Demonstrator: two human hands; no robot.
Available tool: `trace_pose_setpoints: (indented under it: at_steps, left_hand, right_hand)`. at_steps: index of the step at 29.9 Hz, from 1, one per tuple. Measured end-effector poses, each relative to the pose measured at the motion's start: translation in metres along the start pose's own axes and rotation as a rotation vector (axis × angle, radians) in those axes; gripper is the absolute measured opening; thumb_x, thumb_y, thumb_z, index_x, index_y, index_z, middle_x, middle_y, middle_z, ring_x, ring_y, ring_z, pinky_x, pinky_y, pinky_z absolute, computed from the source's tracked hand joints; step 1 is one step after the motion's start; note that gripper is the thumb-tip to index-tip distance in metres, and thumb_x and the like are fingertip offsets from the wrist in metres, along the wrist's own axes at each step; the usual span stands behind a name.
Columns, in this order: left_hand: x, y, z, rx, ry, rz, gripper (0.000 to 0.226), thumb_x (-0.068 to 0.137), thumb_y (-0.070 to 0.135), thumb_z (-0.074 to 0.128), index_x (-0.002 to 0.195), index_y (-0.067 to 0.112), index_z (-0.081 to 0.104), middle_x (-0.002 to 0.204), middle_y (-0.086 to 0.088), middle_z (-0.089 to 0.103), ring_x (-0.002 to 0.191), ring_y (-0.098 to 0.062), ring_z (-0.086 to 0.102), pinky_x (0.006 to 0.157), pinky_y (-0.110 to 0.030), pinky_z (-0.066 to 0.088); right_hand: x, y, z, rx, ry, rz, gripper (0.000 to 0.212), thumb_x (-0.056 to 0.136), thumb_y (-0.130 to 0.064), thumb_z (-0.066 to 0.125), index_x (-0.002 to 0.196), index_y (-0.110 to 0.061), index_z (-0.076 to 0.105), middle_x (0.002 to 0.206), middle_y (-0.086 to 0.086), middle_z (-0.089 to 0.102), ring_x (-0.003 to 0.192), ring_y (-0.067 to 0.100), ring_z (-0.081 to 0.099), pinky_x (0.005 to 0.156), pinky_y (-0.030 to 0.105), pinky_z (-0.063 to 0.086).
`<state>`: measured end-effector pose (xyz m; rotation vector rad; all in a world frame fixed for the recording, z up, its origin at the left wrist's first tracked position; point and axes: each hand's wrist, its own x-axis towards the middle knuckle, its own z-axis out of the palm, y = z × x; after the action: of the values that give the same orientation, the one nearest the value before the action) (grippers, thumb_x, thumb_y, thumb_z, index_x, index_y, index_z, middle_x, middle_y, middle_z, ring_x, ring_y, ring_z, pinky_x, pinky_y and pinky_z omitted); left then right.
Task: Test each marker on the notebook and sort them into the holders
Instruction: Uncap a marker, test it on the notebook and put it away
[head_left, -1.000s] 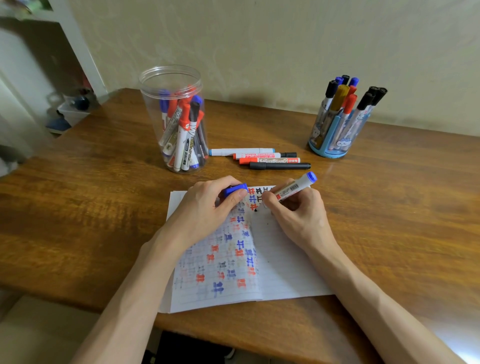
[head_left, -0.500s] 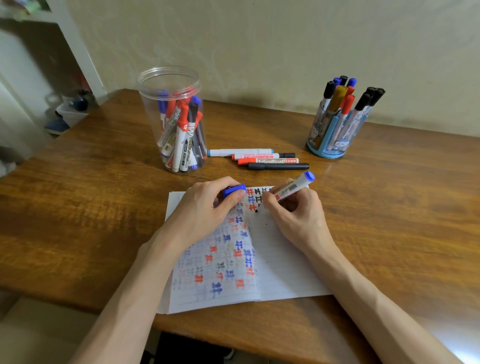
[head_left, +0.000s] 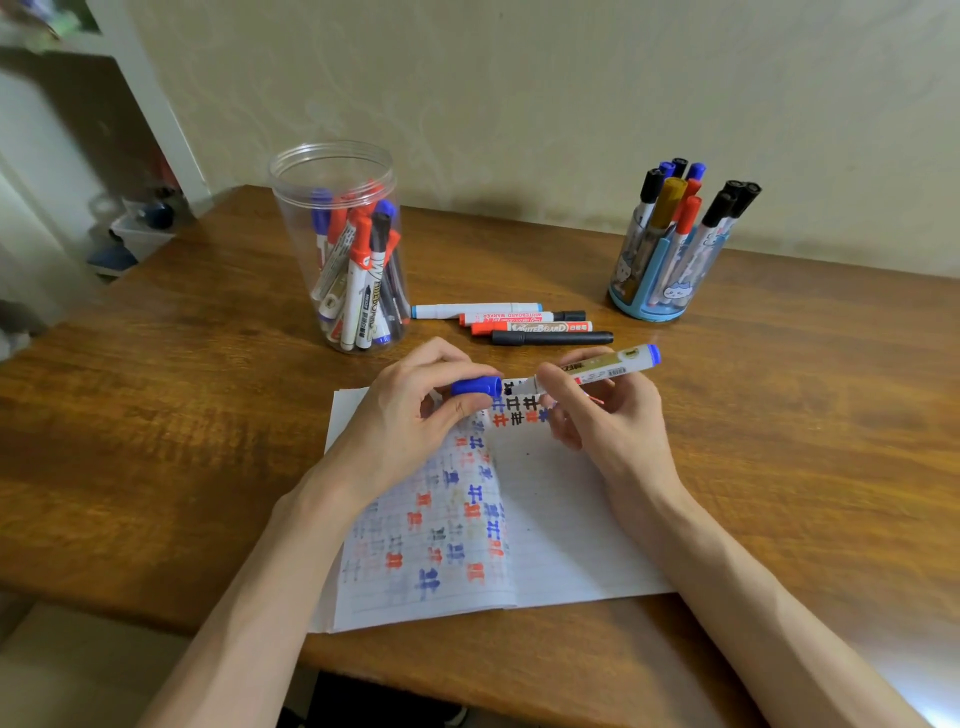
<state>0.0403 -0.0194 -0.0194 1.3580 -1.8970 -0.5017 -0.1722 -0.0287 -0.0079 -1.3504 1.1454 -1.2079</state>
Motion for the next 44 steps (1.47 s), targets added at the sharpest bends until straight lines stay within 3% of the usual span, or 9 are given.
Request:
trace_pose_setpoints:
  at_steps: [6, 10, 14, 16, 21, 27, 33, 40, 44]
  left_hand:
    - [-0.001, 0.006, 0.001, -0.061, -0.007, 0.038, 0.040, 0.090, 0.032, 0.063, 0.127, 0.019, 0.071, 0.106, 0.018, 0.061, 0.105, 0.000, 0.059, 0.078, -0.011, 0.050]
    - [-0.002, 0.005, 0.000, -0.068, -0.006, 0.012, 0.034, 0.094, 0.024, 0.066, 0.127, 0.027, 0.069, 0.104, 0.020, 0.064, 0.104, 0.000, 0.061, 0.079, -0.011, 0.050]
    - [-0.003, 0.008, -0.003, -0.080, 0.062, -0.027, 0.040, 0.091, 0.029, 0.065, 0.131, 0.028, 0.066, 0.110, 0.024, 0.065, 0.105, 0.013, 0.060, 0.082, -0.005, 0.049]
    - [-0.003, 0.010, -0.005, -0.117, 0.098, -0.038, 0.036, 0.090, 0.032, 0.066, 0.126, 0.027, 0.067, 0.109, 0.021, 0.069, 0.101, 0.008, 0.064, 0.079, -0.010, 0.054]
    - [-0.003, 0.009, -0.007, -0.065, 0.132, 0.011, 0.026, 0.092, 0.028, 0.067, 0.116, 0.019, 0.072, 0.104, 0.024, 0.066, 0.099, 0.007, 0.064, 0.075, -0.008, 0.051]
    - [-0.005, 0.008, -0.001, 0.009, 0.051, 0.046, 0.040, 0.089, 0.053, 0.056, 0.114, 0.024, 0.069, 0.106, 0.021, 0.067, 0.104, 0.006, 0.063, 0.077, -0.019, 0.057]
    - [-0.007, 0.012, 0.003, -0.018, 0.089, 0.117, 0.036, 0.090, 0.041, 0.064, 0.115, 0.017, 0.074, 0.106, 0.011, 0.073, 0.098, -0.004, 0.066, 0.074, -0.021, 0.055]
    - [-0.006, 0.012, 0.006, 0.003, 0.135, 0.134, 0.027, 0.091, 0.024, 0.074, 0.116, 0.015, 0.074, 0.105, 0.007, 0.073, 0.100, -0.007, 0.067, 0.077, -0.018, 0.056]
    - [-0.006, 0.013, 0.007, 0.018, 0.138, 0.142, 0.029, 0.091, 0.030, 0.070, 0.115, 0.015, 0.075, 0.104, 0.007, 0.073, 0.097, -0.006, 0.066, 0.075, -0.015, 0.054]
  right_hand:
    - [-0.004, -0.003, 0.000, 0.036, -0.110, -0.046, 0.021, 0.094, -0.030, 0.079, 0.104, -0.013, 0.071, 0.078, 0.011, 0.072, 0.062, 0.020, 0.063, 0.055, 0.031, 0.051]
    - [-0.005, -0.004, 0.000, 0.003, -0.175, -0.016, 0.023, 0.090, -0.026, 0.083, 0.108, -0.016, 0.074, 0.084, 0.004, 0.074, 0.065, 0.017, 0.063, 0.058, 0.028, 0.051]
    - [0.000, -0.013, -0.008, 0.198, -0.228, 0.167, 0.027, 0.107, -0.024, 0.057, 0.119, -0.012, 0.077, 0.101, 0.016, 0.079, 0.077, 0.025, 0.070, 0.066, 0.032, 0.055]
    - [0.002, -0.016, -0.013, 0.159, -0.231, 0.183, 0.026, 0.105, -0.025, 0.058, 0.116, -0.014, 0.079, 0.101, 0.016, 0.079, 0.077, 0.023, 0.069, 0.066, 0.031, 0.054]
    - [0.004, -0.014, -0.025, -0.073, -0.232, 0.048, 0.029, 0.090, -0.037, 0.074, 0.110, -0.017, 0.079, 0.092, 0.008, 0.078, 0.072, 0.017, 0.068, 0.063, 0.029, 0.057]
    - [0.006, -0.012, -0.035, -0.323, -0.278, -0.152, 0.032, 0.085, -0.033, 0.078, 0.113, -0.017, 0.078, 0.087, -0.003, 0.079, 0.069, 0.014, 0.072, 0.058, 0.020, 0.056]
    - [0.006, -0.005, -0.041, -0.321, -0.255, -0.175, 0.034, 0.086, -0.032, 0.078, 0.115, -0.014, 0.079, 0.087, -0.008, 0.080, 0.068, 0.012, 0.072, 0.061, 0.018, 0.056]
    - [0.001, -0.002, -0.035, -0.252, -0.236, -0.210, 0.024, 0.085, -0.033, 0.077, 0.109, -0.028, 0.074, 0.085, -0.016, 0.079, 0.064, 0.008, 0.071, 0.060, 0.017, 0.056]
    - [0.001, 0.003, -0.034, -0.244, -0.224, -0.229, 0.024, 0.086, -0.032, 0.078, 0.110, -0.027, 0.075, 0.084, -0.006, 0.079, 0.065, 0.011, 0.071, 0.059, 0.018, 0.056]
